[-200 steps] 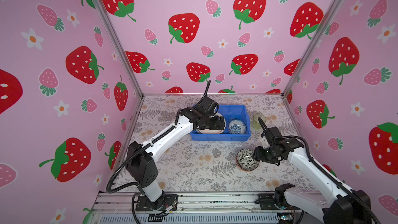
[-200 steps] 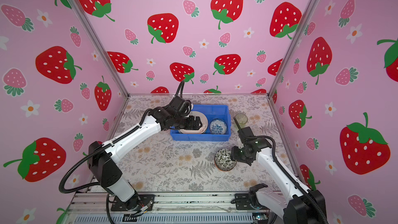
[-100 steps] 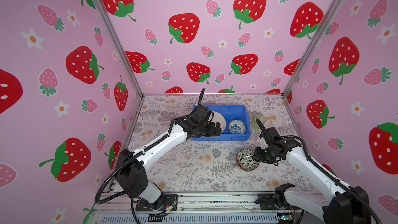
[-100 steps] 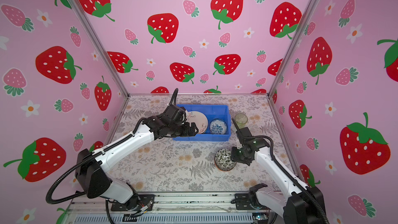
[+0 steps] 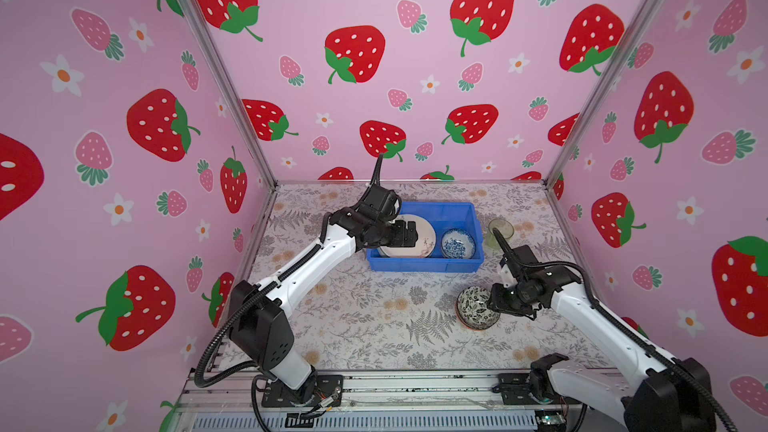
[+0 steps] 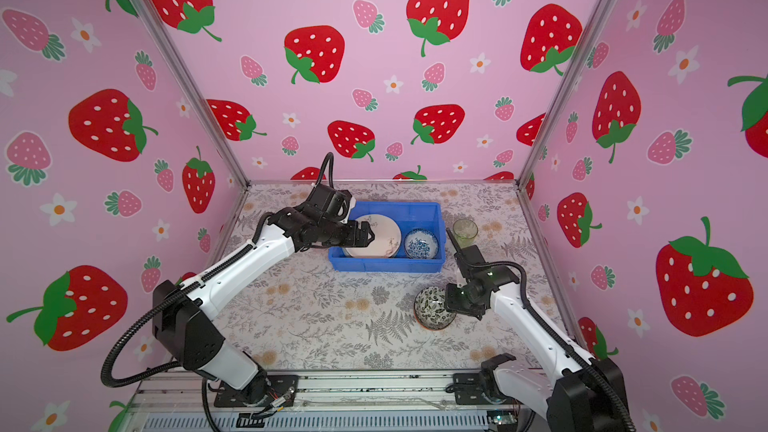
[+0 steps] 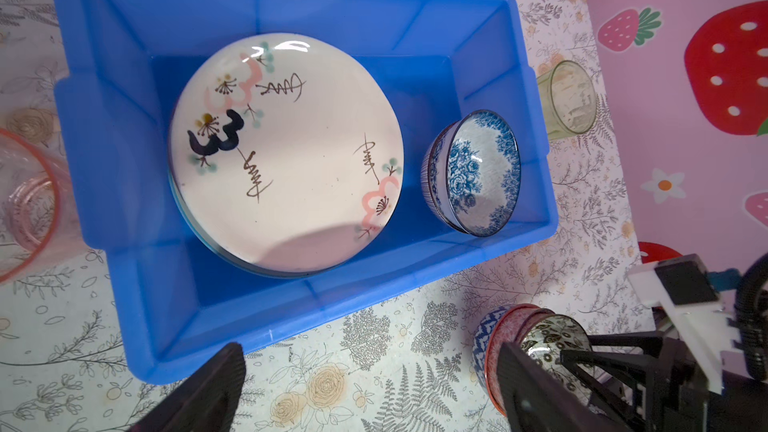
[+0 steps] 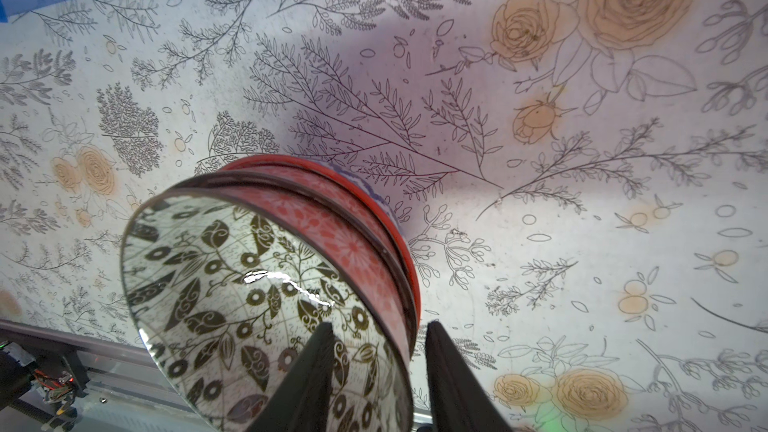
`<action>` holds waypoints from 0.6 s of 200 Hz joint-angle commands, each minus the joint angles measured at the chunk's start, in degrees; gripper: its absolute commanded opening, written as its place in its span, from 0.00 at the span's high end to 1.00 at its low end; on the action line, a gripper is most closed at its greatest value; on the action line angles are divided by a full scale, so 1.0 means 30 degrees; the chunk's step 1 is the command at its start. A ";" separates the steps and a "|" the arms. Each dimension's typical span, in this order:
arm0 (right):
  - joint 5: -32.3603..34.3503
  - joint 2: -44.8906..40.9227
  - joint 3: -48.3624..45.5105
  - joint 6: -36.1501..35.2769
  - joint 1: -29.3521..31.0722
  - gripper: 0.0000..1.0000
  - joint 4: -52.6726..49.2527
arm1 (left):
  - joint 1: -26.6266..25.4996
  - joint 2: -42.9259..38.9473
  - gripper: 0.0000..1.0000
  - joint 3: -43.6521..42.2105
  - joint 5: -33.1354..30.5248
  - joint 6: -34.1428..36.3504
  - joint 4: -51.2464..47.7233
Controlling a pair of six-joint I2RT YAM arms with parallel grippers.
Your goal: Place the mixed dishes into the plastic bin
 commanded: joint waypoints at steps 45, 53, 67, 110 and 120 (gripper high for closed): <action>0.0128 -0.1166 -0.0208 0.0818 0.0166 0.63 -0.1002 | 0.0453 0.0412 0.03 0.0338 0.0956 0.1608 -0.1128; 0.0082 -0.1214 -0.0307 0.0894 0.0188 0.64 -0.0929 | 0.0454 0.0444 0.04 0.0352 0.1090 0.1567 -0.1116; 0.0035 -0.1216 -0.0373 0.0931 0.0188 0.64 -0.0891 | 0.0451 0.0467 0.04 0.0371 0.1131 0.1608 -0.1121; 0.0129 -0.0920 -0.0516 0.0903 0.0221 0.65 -0.0684 | 0.0462 0.0375 0.04 0.0264 0.1131 0.1582 -0.1110; 0.0158 -0.0807 -0.0603 0.0870 0.0235 0.65 -0.0537 | 0.0452 0.0296 0.04 0.0244 0.1100 0.1603 -0.1073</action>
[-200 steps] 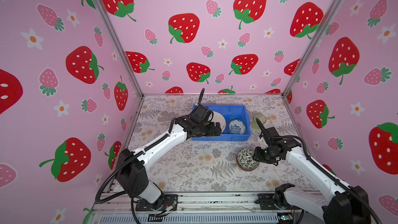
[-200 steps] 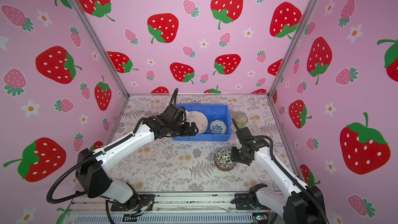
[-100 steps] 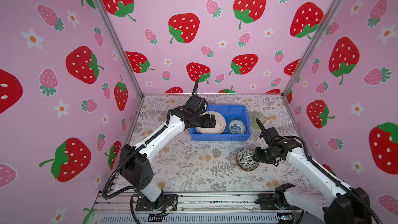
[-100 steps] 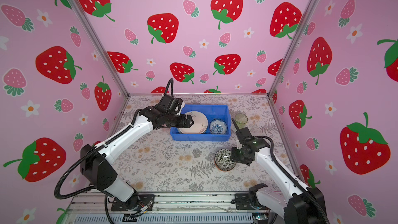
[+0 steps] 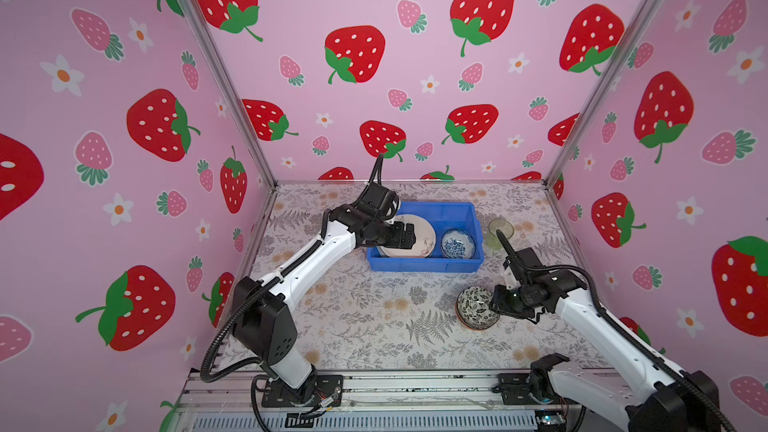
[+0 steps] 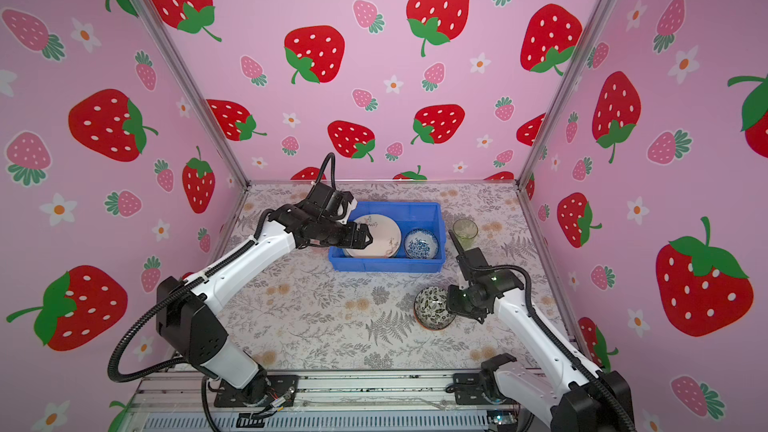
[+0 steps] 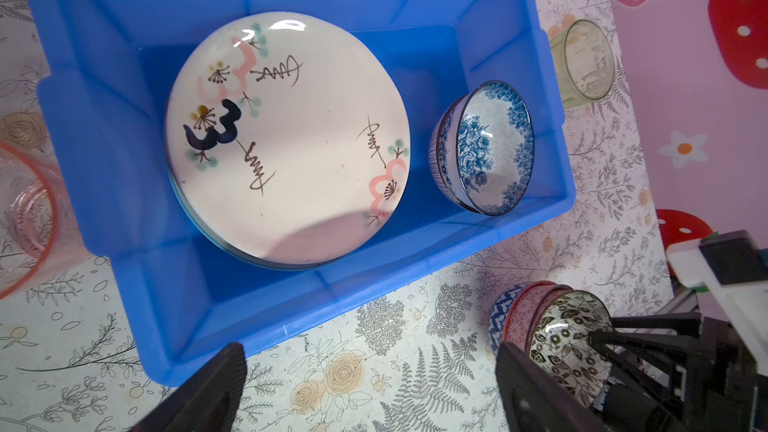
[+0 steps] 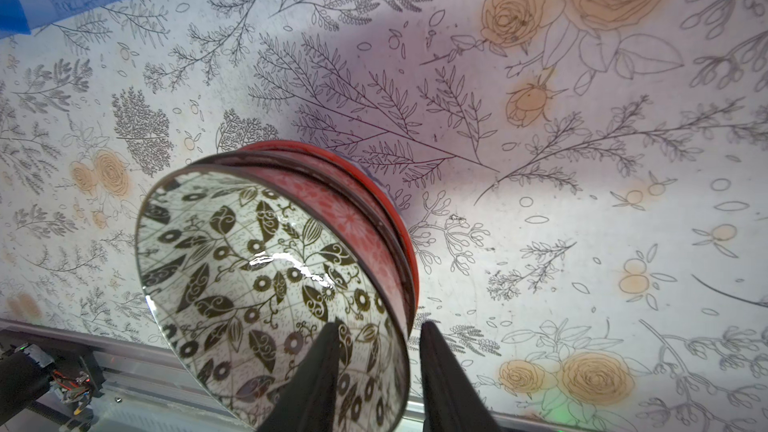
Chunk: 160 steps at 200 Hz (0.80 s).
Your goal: Place the mixed dishes into the plastic bin
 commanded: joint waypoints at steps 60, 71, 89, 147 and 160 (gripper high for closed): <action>0.0289 0.0882 0.0046 -0.0181 0.0137 0.74 0.0037 | 0.0006 -0.0330 0.04 -0.0187 0.0006 0.0254 -0.0288; 0.0469 0.1029 0.0192 -0.0279 0.0137 0.76 -0.0096 | 0.0006 -0.0406 0.04 -0.0209 -0.0119 0.0219 -0.0310; 0.0539 0.1190 0.0430 -0.0379 0.0137 0.78 -0.0190 | 0.0021 -0.0631 0.04 -0.0216 -0.0350 0.0214 -0.0332; 0.0843 0.1892 0.1148 -0.0814 0.0161 0.87 -0.0533 | -0.0083 -0.1829 0.04 -0.0889 -0.0593 -0.0890 -0.0226; 0.0804 0.1932 0.1206 -0.0886 0.0166 0.88 -0.0511 | -0.0105 -0.2289 0.04 -0.1423 -0.0524 -0.1238 -0.0211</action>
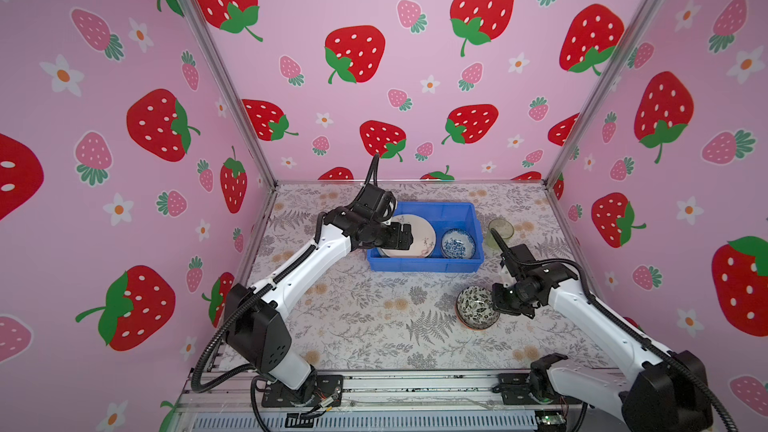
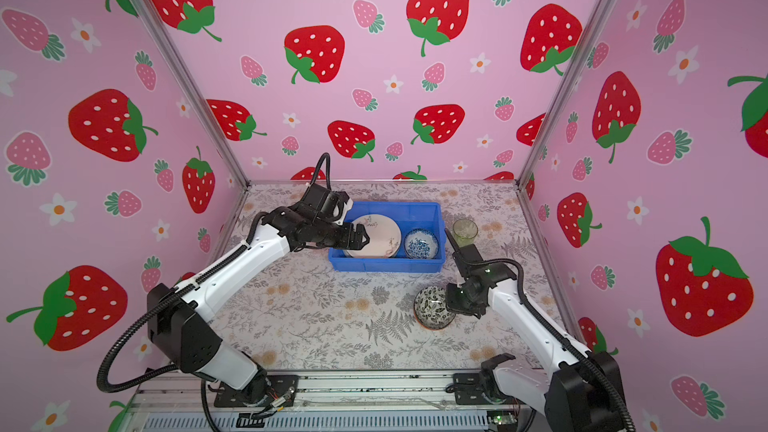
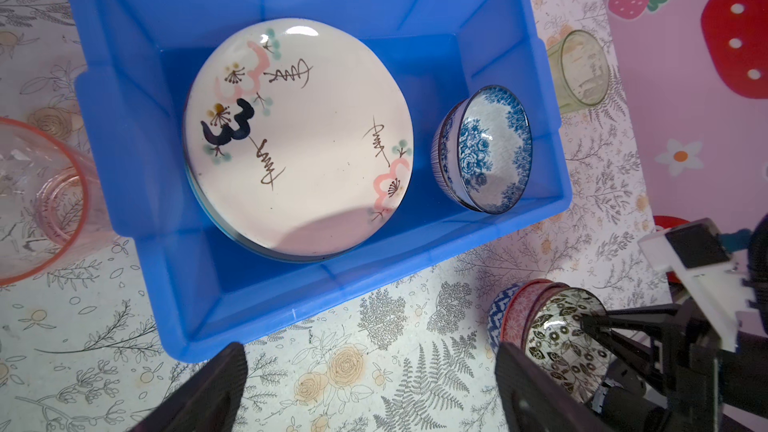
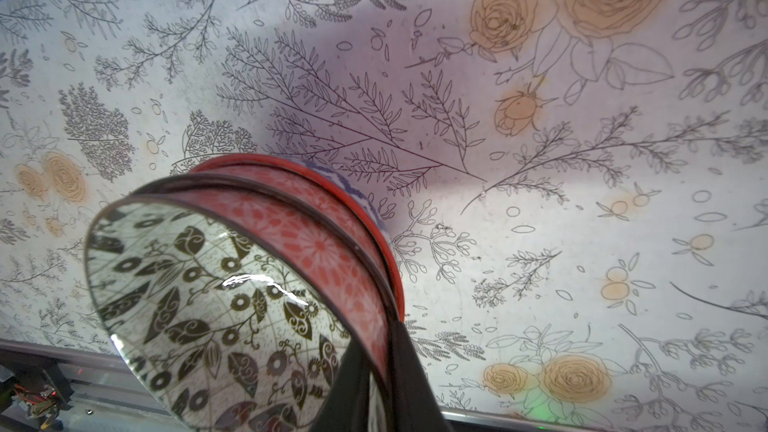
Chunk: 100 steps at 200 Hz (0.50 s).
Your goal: Place the mixed dishes into the plastic bin
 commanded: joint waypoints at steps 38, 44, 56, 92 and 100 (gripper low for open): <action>0.0193 0.0114 0.0953 -0.0424 0.0158 0.92 -0.0468 | -0.0185 -0.1805 0.04 -0.1759 0.0105 -0.1272 -0.0699; 0.0166 0.0101 0.1040 -0.0443 0.0154 0.92 -0.0498 | -0.0213 -0.1865 0.04 -0.1832 0.0193 -0.1450 -0.0790; 0.0158 0.0016 0.1215 -0.0450 0.0159 0.93 -0.0578 | -0.0450 -0.2054 0.04 -0.2001 0.0375 -0.1927 -0.0708; 0.0304 -0.0411 0.1372 -0.0539 0.0161 0.95 -0.0808 | -0.2107 -0.2231 0.05 -0.2127 0.0316 -0.3602 -0.0052; 0.0248 -0.0464 0.1401 -0.0512 0.0159 0.95 -0.0802 | -0.2556 -0.2205 0.05 -0.2127 0.0242 -0.4000 0.0244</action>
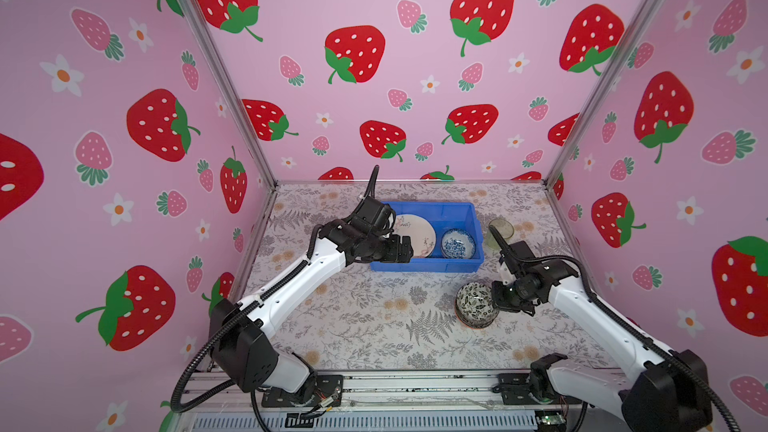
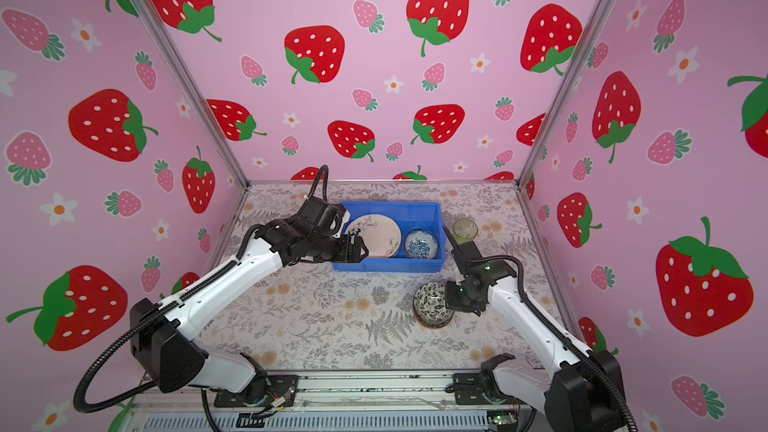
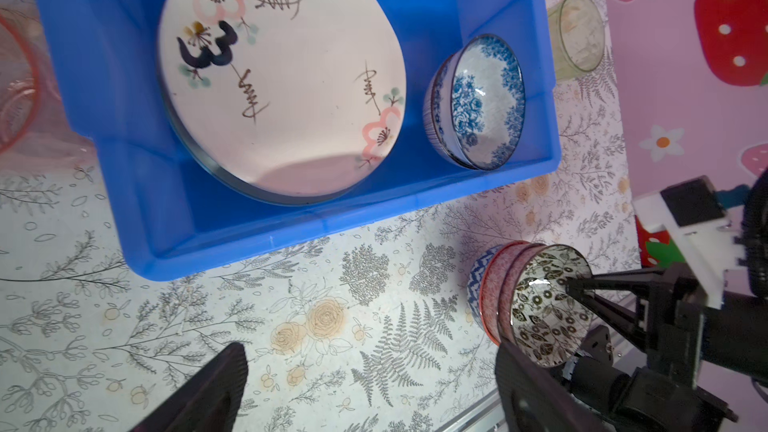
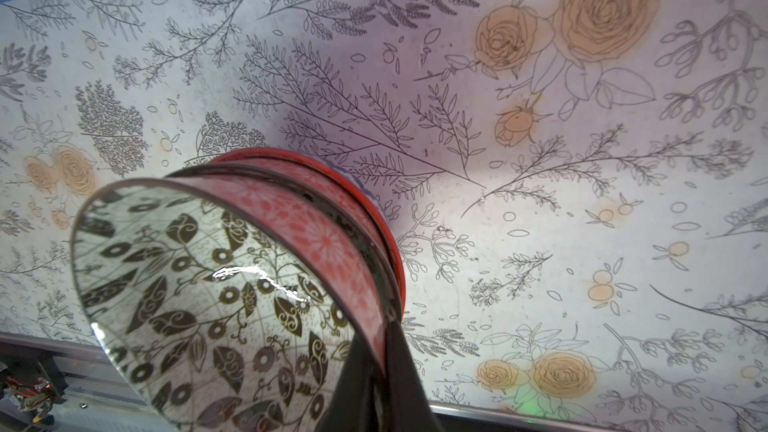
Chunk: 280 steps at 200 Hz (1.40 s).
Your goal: Place the mixed dishes into the plastic bin
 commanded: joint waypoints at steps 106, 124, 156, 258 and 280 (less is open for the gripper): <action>0.0108 -0.1281 0.2351 -0.0557 0.0079 0.95 -0.1339 | -0.5312 0.4196 0.05 0.3225 0.0591 -0.2189 0.1301; 0.0052 -0.1269 0.2657 -0.0599 0.0074 0.95 -0.1385 | -0.5680 0.4991 0.05 0.4055 0.0723 -0.1976 0.0958; -0.0211 -0.0952 0.2847 -0.0848 0.0072 0.95 -0.1113 | -0.6071 0.6017 0.07 0.4890 0.0746 -0.1749 0.0683; -0.0691 0.0468 0.3871 -0.1274 0.0072 0.95 -0.0217 | -0.6253 0.7835 0.26 0.6179 0.0368 -0.1081 -0.0293; -0.0786 0.0551 0.3851 -0.1216 0.0101 0.95 -0.0087 | -0.6253 0.7973 0.34 0.6177 0.0373 -0.1084 -0.0249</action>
